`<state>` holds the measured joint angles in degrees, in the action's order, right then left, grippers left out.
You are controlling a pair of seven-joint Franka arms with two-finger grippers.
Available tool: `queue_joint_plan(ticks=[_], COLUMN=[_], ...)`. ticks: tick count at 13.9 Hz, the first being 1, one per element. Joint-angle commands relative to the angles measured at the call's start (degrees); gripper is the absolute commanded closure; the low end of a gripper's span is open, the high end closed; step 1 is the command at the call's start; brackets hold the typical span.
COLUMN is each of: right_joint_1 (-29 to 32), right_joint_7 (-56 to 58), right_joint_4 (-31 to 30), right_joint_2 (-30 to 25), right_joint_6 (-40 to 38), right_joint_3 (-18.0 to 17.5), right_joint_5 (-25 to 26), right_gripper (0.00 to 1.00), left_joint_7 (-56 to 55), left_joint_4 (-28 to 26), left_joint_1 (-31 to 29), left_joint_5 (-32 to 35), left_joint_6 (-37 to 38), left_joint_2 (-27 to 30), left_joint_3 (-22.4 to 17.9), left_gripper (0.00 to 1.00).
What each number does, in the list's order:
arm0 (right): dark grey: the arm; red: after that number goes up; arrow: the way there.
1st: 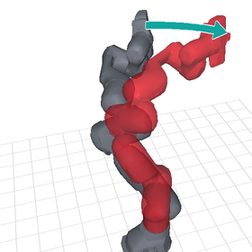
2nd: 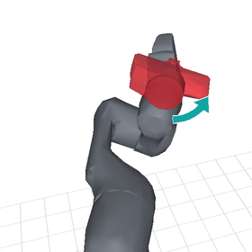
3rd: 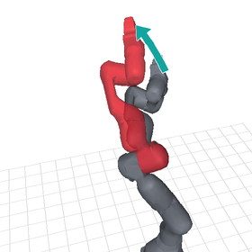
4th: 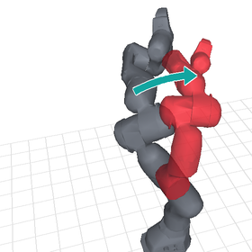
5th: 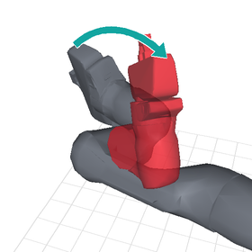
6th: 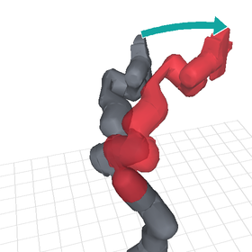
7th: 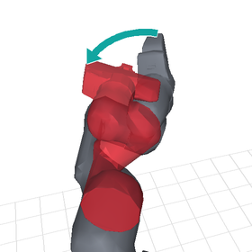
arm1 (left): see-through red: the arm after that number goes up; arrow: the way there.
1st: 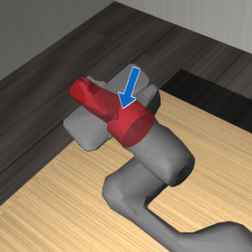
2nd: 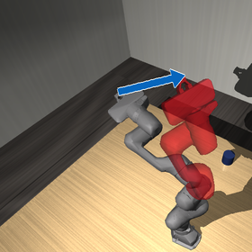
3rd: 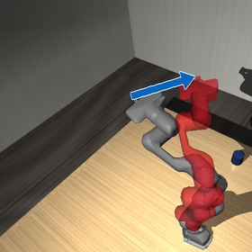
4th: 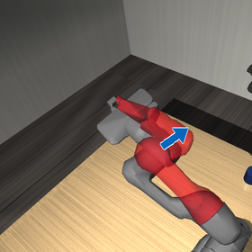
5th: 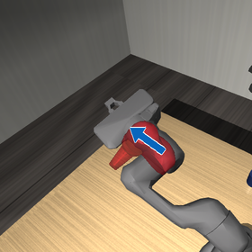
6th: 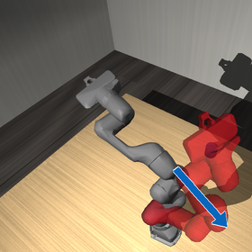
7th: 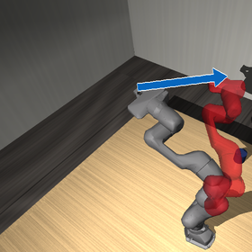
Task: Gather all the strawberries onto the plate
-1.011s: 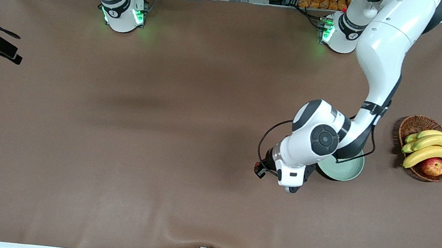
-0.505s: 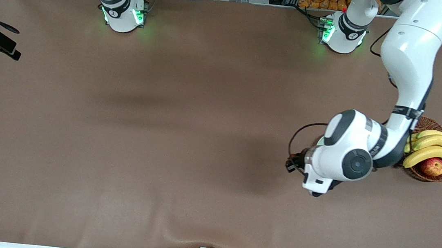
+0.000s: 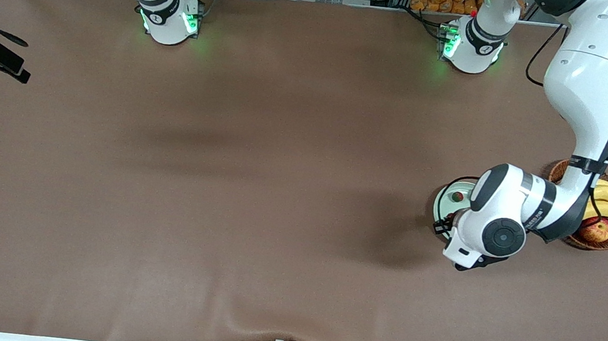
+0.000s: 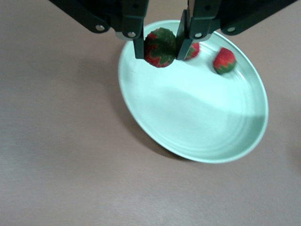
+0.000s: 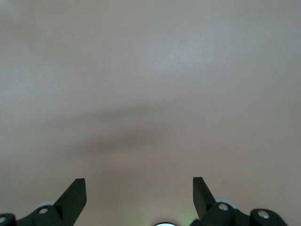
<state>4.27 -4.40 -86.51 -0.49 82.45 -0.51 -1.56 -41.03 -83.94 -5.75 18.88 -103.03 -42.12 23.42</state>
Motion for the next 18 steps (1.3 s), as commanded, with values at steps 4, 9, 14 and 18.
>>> queue_joint_plan(ticks=[4, 9, 14, 18], right_joint_1=[0.3, 0.5, 0.5, 0.6], right_joint_7=[-0.4, -0.4, -0.4, -0.4], right_joint_4=[-0.8, -0.8, -0.9, -0.9], right_joint_2=[-0.7, -0.7, -0.6, -0.6], right_joint_6=[0.4, 1.3, 1.8, 2.0], right_joint_3=[-0.4, -0.4, -0.4, -0.3], right_joint_5=[-1.0, -1.0, -1.0, -0.9], right_gripper=[0.0, 0.0, 0.0, 0.0], left_joint_7=[3.8, 4.3, 6.4, 7.8], left_joint_4=[-5.6, -5.4, -5.3, -4.9], left_joint_1=[-4.4, -5.1, -5.1, -5.6], left_joint_5=[1.5, 0.6, -2.3, -4.3], left_joint_6=[-4.3, -3.8, -1.3, 0.8], left_joint_2=[2.0, 6.2, 14.6, 21.5], left_joint_3=[0.4, 1.0, 2.2, 2.2], left_gripper=[0.0, 0.0, 0.0, 0.0])
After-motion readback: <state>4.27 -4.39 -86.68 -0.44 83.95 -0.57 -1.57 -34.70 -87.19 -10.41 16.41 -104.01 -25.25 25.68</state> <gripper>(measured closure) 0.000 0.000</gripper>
